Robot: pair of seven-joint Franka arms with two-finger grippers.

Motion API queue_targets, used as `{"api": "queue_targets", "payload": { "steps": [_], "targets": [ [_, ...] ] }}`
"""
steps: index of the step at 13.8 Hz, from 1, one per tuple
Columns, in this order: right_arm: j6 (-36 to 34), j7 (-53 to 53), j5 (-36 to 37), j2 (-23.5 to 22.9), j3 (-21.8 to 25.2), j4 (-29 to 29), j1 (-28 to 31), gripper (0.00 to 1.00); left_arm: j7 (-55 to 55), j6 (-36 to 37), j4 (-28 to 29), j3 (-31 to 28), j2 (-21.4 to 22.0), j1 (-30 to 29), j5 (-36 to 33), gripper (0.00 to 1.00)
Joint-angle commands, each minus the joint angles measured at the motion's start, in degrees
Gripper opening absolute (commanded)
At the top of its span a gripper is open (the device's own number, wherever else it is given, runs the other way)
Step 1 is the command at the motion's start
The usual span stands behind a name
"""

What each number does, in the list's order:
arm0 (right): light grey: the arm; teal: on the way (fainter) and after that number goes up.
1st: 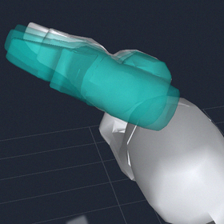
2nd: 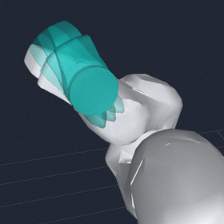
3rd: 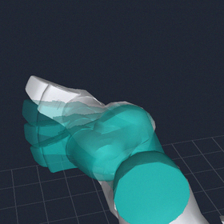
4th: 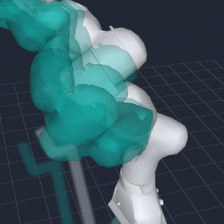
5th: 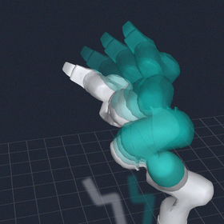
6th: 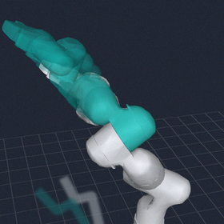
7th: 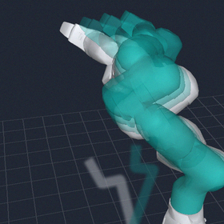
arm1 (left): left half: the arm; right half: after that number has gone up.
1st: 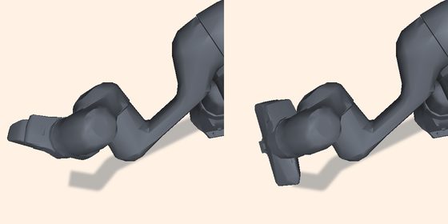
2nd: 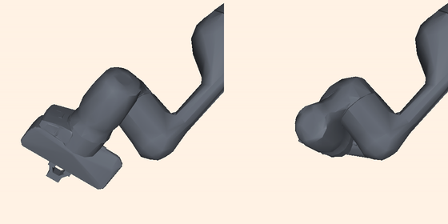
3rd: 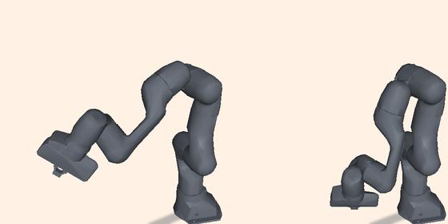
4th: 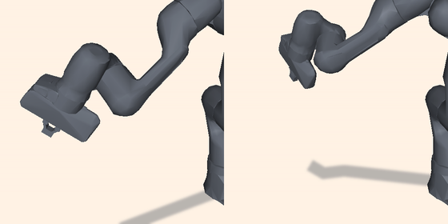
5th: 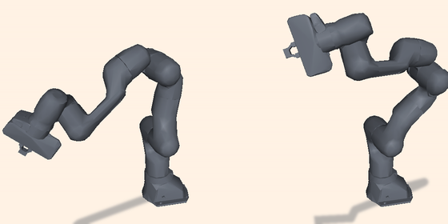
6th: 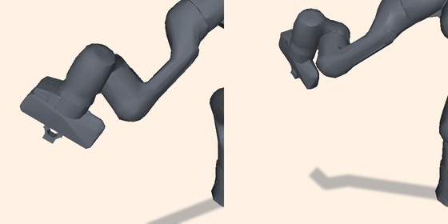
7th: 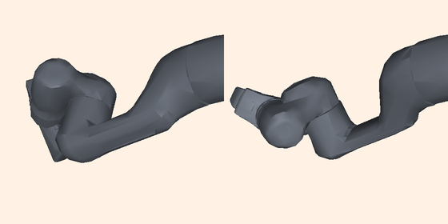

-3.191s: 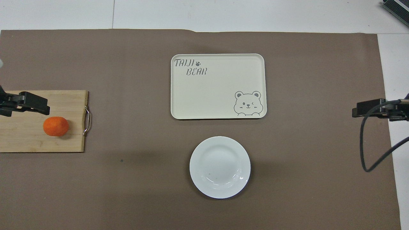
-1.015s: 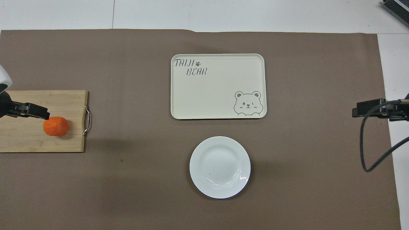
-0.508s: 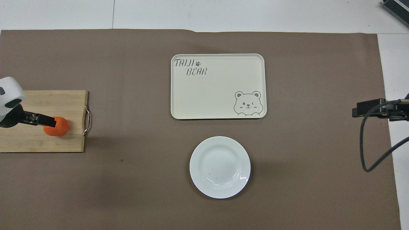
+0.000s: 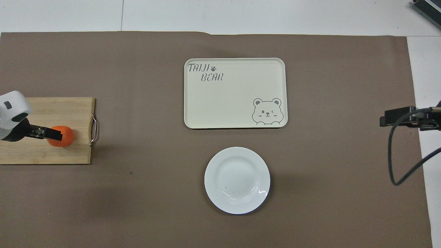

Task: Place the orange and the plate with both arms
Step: 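Lower the left gripper onto the orange and close on it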

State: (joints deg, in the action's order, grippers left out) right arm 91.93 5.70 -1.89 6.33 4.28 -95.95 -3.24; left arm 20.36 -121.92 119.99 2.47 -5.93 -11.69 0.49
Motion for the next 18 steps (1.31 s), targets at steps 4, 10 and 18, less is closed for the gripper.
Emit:
{"api": "queue_targets", "payload": {
  "steps": [4,10,18],
  "targets": [
    [-0.7,-1.4,0.4,0.5,-0.4,-0.4,0.8,1.00,2.0,-4.7,2.2,0.4,-2.8,-0.9,0.8,1.00],
    [-0.7,-1.4,0.5,0.5,-0.4,-0.4,0.8,1.00,5.1,-6.1,2.7,0.4,-3.0,-1.9,0.8,0.00],
    [-0.7,-1.4,0.4,0.5,-0.4,-0.4,0.8,1.00,4.6,5.9,-9.4,0.7,-3.3,-2.1,2.4,0.00]
  ]
}}
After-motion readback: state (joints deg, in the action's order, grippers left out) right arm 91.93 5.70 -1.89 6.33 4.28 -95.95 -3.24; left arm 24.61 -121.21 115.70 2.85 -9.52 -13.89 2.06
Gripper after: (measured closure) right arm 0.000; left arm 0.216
